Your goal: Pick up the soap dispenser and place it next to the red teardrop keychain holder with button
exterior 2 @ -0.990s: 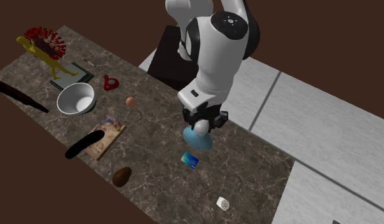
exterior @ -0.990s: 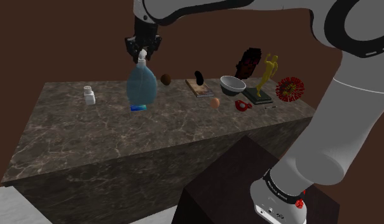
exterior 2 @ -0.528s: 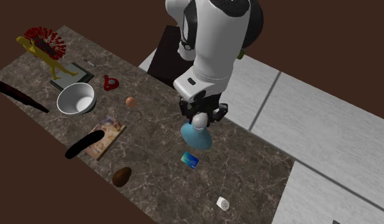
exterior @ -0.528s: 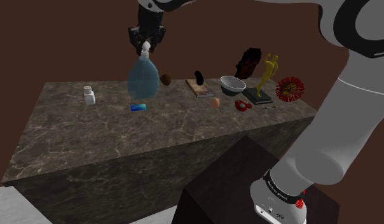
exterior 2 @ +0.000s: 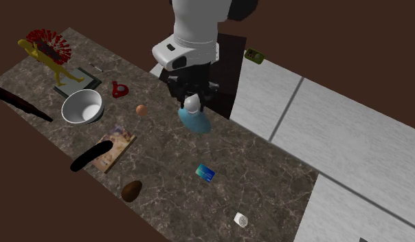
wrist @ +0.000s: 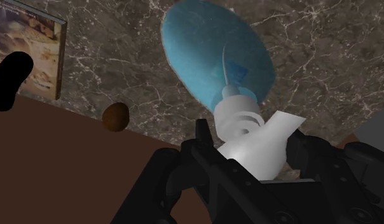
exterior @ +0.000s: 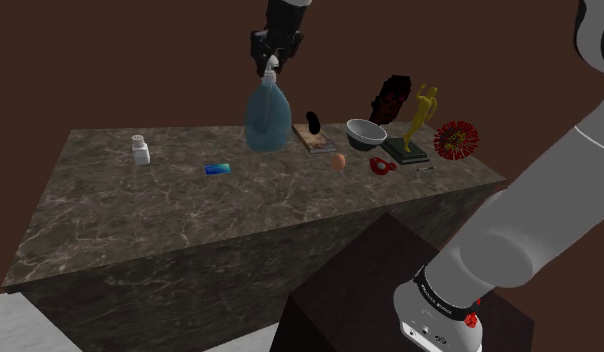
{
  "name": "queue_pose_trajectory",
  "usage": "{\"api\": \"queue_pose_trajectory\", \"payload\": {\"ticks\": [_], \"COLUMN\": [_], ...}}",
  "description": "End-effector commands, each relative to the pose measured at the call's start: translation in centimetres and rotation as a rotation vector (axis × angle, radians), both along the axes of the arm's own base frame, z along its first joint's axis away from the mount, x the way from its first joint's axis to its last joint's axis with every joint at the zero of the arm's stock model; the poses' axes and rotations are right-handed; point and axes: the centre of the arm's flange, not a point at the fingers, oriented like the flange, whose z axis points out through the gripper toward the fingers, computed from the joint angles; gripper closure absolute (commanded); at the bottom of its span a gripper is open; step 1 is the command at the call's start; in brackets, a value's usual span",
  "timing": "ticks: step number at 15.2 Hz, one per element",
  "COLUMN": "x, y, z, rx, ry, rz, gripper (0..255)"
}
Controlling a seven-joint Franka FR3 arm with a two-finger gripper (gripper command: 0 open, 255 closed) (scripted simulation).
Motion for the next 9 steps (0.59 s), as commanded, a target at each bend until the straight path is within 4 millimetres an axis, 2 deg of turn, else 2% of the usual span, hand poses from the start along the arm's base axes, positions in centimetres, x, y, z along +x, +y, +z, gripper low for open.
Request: {"api": "queue_pose_trajectory", "payload": {"ticks": [1,9], "x": [-1.4,-6.7], "y": [-2.2,-10.6], "z": [0.8,4.5], "rx": [0.001,0.001], "ry": [-0.002,-0.002], "rz": [0.001,0.002], "gripper": [255,255]}}
